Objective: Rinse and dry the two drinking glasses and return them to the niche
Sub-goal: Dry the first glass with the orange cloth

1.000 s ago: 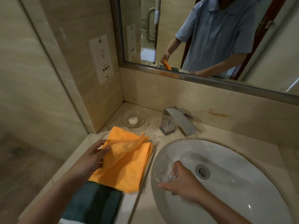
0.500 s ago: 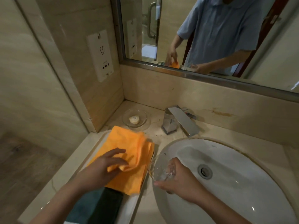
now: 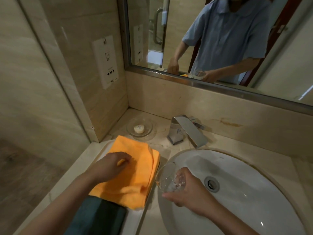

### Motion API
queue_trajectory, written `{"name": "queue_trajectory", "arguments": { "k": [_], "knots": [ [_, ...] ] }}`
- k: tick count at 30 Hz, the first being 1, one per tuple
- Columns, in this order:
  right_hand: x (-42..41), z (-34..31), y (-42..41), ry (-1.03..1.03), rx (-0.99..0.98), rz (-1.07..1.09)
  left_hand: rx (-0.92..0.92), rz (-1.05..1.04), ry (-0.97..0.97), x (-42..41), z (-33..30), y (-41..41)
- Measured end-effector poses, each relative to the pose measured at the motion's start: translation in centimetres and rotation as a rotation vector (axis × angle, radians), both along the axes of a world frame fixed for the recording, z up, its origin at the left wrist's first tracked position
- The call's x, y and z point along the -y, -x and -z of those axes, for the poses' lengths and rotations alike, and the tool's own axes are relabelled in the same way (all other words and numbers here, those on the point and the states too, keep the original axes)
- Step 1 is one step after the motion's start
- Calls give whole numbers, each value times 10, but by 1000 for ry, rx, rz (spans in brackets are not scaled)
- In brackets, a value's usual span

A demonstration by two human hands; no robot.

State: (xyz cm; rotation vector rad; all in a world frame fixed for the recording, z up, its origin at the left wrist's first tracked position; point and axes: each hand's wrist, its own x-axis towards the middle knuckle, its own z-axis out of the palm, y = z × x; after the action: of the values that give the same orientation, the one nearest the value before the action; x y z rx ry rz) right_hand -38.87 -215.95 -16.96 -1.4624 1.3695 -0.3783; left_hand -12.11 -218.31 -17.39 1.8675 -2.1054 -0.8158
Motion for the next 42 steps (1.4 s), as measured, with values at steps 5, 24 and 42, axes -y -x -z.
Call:
{"name": "queue_trajectory", "arguments": {
  "k": [5, 24, 42],
  "knots": [
    [3, 1, -6, 7, 8, 46, 285, 283, -255, -24, 13, 10],
    [19, -13, -44, 160, -176, -125, -326, 132, -145, -8, -90, -27],
    [19, 5, -51, 179, -86, -163, -470, -130, -212, -10, -37, 10]
  ]
}}
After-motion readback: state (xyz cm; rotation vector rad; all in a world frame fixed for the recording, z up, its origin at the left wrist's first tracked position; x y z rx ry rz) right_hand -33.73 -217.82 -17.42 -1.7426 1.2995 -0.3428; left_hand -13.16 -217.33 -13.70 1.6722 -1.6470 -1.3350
